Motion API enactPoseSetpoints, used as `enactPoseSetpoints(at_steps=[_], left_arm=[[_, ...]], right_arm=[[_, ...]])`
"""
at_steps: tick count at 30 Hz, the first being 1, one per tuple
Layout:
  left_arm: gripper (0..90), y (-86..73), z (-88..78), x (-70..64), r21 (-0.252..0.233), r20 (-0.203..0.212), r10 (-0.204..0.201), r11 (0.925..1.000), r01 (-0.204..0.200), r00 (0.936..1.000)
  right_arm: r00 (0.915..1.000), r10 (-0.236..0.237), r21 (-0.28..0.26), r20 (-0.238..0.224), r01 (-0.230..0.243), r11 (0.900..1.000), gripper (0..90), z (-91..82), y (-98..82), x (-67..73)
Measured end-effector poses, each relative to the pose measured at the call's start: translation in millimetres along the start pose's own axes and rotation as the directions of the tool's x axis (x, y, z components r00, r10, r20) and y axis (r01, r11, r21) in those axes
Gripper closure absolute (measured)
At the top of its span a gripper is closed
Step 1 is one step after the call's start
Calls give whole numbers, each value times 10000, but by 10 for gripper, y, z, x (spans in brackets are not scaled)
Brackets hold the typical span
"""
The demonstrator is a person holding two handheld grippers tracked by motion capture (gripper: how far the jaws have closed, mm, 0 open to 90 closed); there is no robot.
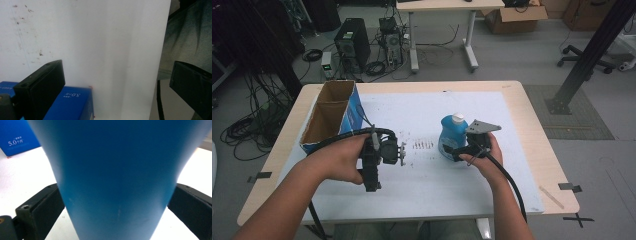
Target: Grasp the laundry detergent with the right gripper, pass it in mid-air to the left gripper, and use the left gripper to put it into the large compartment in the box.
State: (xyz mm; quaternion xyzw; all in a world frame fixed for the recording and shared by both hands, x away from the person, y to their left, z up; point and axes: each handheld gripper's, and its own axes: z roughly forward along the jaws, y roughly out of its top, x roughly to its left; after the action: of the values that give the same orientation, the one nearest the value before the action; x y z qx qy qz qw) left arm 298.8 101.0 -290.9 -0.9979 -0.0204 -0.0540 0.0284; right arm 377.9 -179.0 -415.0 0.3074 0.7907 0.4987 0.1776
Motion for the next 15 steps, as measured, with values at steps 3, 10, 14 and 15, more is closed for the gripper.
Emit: enactPoseSetpoints(at_steps=[3,10,14,15], left_arm=[[3,4,7,-1,27,20,9,10000,-9,10000],[3,6,12,2,5,20,10,10000,-10,10000],[3,6,15,4,5,19,8,10000,-8,10000],[3,6,15,4,-1,29,9,10000,-9,10000]], right_arm=[[9999,83,-172,123,-80,9998,19,11,-5,9],[9995,138,-249,273,-131,9996,80,29,-20,30],[9994,167,-221,298,-160,9996,103,38,-35,36],[9994,190,-253,303,-182,9995,115,37,-36,35]])
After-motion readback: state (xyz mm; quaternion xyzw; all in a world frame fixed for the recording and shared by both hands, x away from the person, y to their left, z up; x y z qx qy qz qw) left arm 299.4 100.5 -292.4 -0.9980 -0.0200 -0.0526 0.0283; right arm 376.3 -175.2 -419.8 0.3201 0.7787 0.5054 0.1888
